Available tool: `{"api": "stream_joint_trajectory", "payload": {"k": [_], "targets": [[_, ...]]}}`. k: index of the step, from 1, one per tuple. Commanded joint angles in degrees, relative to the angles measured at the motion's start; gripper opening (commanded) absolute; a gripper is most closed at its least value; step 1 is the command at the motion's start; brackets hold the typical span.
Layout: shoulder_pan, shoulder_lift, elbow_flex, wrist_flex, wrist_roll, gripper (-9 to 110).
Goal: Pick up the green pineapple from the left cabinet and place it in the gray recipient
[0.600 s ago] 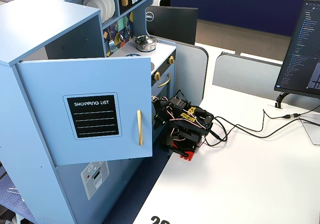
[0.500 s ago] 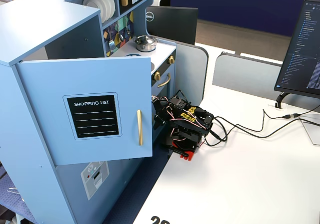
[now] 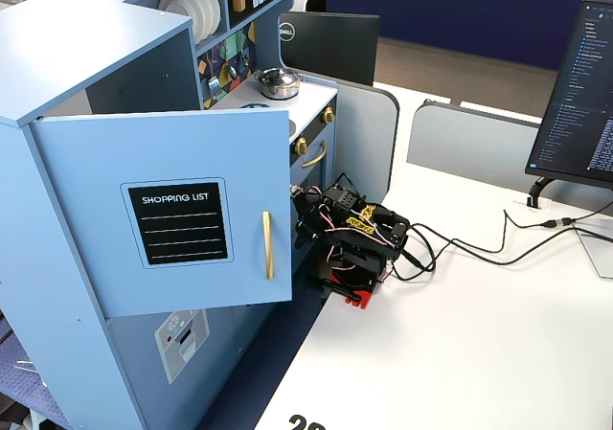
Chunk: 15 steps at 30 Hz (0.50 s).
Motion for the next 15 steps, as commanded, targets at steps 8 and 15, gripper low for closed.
{"api": "stream_joint_trajectory", "payload": {"k": [8,15], "targets": [[-45.8,-18.6,-22.2,-66.9,3.0,5],[-47.4,-35.6,-41.4,-74.4,-5.4,16]]}}
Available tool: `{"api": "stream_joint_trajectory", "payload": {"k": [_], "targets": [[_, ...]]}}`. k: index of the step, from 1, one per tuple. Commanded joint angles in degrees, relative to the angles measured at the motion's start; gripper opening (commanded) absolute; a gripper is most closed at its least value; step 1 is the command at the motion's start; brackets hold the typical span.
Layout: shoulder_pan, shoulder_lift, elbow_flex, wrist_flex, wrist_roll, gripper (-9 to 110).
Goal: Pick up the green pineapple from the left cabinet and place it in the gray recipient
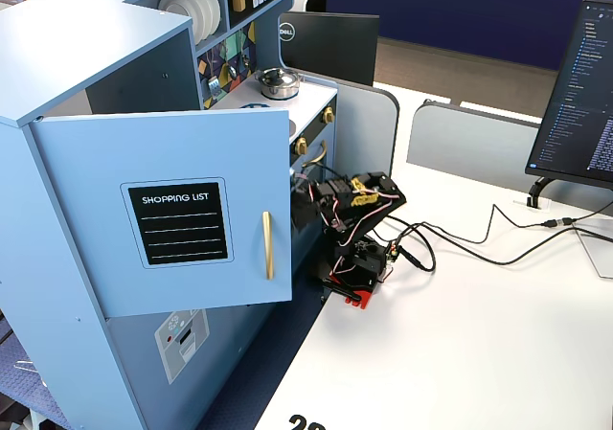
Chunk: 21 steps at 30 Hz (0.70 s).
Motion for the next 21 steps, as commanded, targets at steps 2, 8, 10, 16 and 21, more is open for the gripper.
{"api": "stream_joint_trajectory", "payload": {"k": [2,8,10,16,21], "targets": [[-0.7,-9.9,-12.7,-6.7,-6.2,14],[0.5,-18.7,-16.7,-13.3,-5.1,23],[1.2,-21.6,-17.8,-14.7,-4.9,25],[2.4,-28.4,-20.7,-19.1,-3.8,31],[4.7,-34.3,-24.9,-22.2,-1.1,35]]}}
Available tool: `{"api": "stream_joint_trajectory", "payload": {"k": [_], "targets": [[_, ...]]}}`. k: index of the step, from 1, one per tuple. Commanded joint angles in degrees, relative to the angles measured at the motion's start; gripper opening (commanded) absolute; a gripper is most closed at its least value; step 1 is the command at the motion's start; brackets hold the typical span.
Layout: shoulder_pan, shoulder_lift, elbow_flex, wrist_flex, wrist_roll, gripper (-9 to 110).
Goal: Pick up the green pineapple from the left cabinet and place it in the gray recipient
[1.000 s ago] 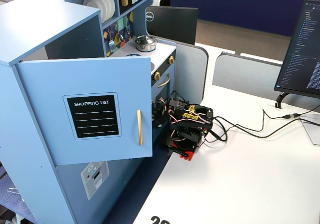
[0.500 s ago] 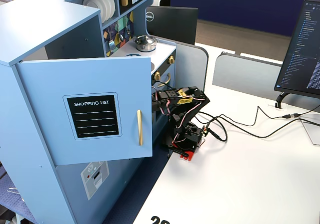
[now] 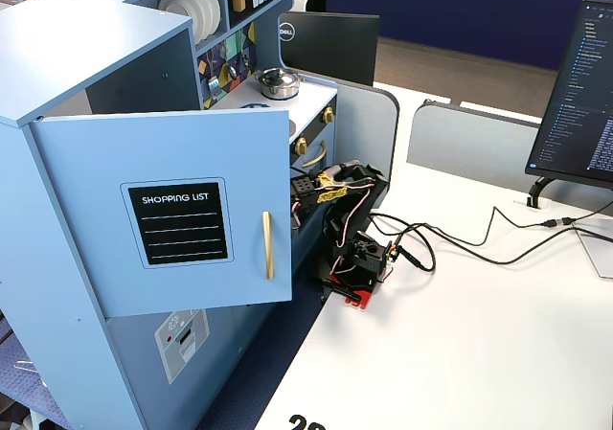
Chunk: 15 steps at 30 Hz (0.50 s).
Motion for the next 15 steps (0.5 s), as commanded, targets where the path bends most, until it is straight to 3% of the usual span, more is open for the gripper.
{"api": "stream_joint_trajectory", "payload": {"k": [1,15], "targets": [[2.8,-3.1,-6.9,-3.3,2.8,35],[4.6,-8.6,-9.4,-3.8,5.5,33]]}}
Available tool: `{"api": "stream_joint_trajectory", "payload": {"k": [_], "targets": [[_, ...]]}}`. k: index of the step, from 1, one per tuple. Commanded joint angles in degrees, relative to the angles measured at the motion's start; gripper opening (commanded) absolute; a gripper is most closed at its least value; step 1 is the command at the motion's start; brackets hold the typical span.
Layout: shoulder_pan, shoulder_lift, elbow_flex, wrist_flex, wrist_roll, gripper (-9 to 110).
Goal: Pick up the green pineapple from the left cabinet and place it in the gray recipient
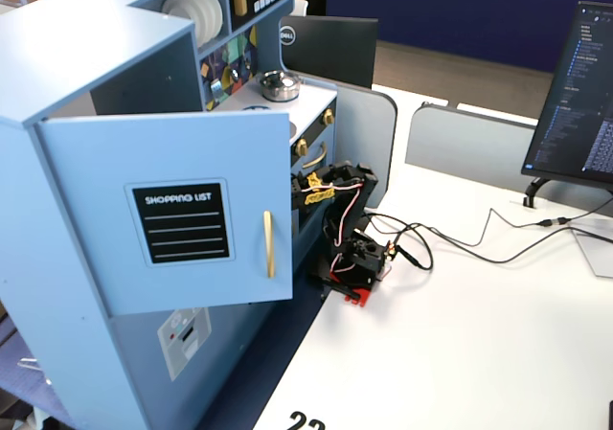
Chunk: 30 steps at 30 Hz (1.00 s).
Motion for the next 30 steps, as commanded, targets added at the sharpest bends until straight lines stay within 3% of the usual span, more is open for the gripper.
{"api": "stream_joint_trajectory", "payload": {"k": [1,13,17,22,30], "targets": [[0.4,-0.7,-5.9,-2.1,-0.3,33],[-1.1,-10.5,-13.8,-3.7,-2.6,30],[-1.4,-14.2,-16.9,-4.0,-4.6,23],[-2.2,-16.7,-20.2,-3.4,-6.6,0],[-5.8,-3.7,-17.3,-0.4,-11.0,0]]}}
